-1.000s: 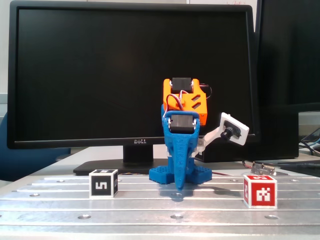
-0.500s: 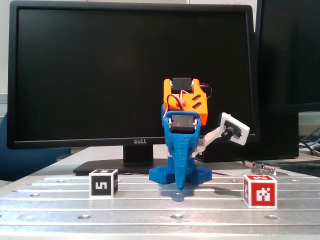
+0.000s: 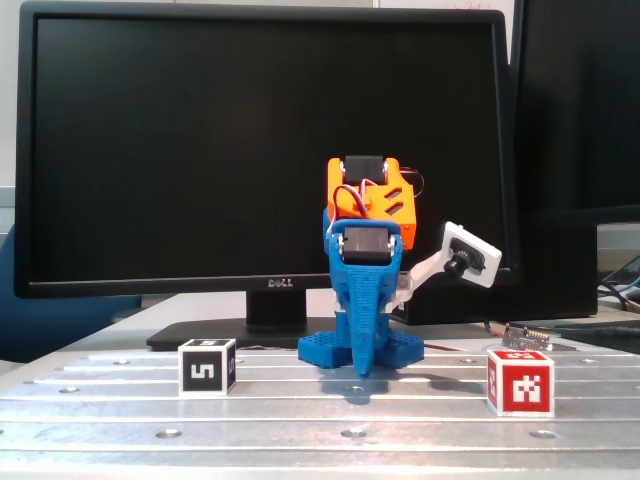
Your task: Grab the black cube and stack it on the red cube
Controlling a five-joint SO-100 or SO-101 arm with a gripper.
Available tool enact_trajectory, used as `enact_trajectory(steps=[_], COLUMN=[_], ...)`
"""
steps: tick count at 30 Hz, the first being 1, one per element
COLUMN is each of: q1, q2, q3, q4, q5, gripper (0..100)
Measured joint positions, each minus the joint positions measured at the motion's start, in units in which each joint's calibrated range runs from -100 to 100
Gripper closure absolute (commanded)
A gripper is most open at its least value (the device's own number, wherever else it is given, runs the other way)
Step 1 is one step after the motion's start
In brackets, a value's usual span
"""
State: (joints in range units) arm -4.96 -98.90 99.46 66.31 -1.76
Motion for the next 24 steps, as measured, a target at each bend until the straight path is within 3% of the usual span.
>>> enact_trajectory(steps=[14, 24], q1=[0.0, -0.07], q2=[0.59, 24.86], q3=[-2.08, -18.21], q4=[-1.55, -3.87], q5=[0.0, 0.0], gripper=[99, 99])
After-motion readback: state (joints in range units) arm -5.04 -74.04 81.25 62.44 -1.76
